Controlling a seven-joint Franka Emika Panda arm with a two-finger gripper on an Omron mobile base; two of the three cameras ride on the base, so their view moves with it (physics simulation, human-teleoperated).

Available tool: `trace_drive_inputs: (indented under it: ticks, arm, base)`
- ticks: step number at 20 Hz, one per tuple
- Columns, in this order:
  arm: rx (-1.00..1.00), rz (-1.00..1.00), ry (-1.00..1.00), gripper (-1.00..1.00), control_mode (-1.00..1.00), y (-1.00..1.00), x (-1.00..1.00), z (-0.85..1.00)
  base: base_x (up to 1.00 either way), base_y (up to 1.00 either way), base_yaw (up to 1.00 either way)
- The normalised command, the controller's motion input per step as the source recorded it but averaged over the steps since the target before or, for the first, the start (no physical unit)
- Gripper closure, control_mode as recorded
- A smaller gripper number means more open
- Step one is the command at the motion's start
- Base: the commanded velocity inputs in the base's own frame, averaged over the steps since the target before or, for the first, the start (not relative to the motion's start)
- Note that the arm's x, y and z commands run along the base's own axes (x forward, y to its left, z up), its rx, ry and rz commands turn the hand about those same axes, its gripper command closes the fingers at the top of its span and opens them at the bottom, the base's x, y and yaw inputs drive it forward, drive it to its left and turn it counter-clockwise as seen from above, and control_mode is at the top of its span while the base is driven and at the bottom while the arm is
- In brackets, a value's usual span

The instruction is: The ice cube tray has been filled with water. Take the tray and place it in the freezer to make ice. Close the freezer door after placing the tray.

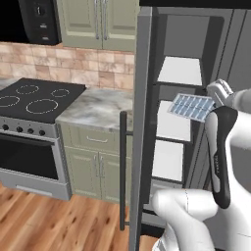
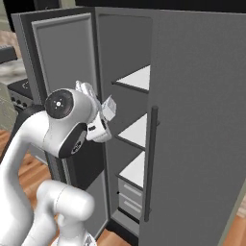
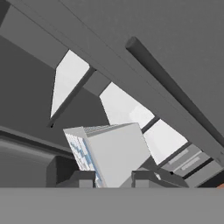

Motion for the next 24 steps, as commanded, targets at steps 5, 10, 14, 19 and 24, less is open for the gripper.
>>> trace_drive_inputs:
  ticks: [5, 10, 14, 19, 24]
  arm:
    - [-0.01, -0.05, 0.00, 1.00, -1.00, 0.05, 0.12, 0.37]
    - [-0.04, -0.10, -0.03, 1.00, -1.00, 0.13, 0.01, 0.15]
    - [-0.08, -0.17, -0.06, 1.00, -1.00, 0.17, 0.00, 0.00]
    - [-0.03, -0.16, -0.06, 1.00, -1.00, 0.01, 0.00, 0.14]
    - [0.01, -0.13, -0.02, 1.00, -1.00, 0.00, -0.12, 0.22]
  base:
    - [0.00, 0.00, 0.00]
    - [0.00, 0.00, 0.00]
    - [0.00, 0.00, 0.00]
    - [0.00, 0.00, 0.00]
    - [0.00, 0.00, 0.00]
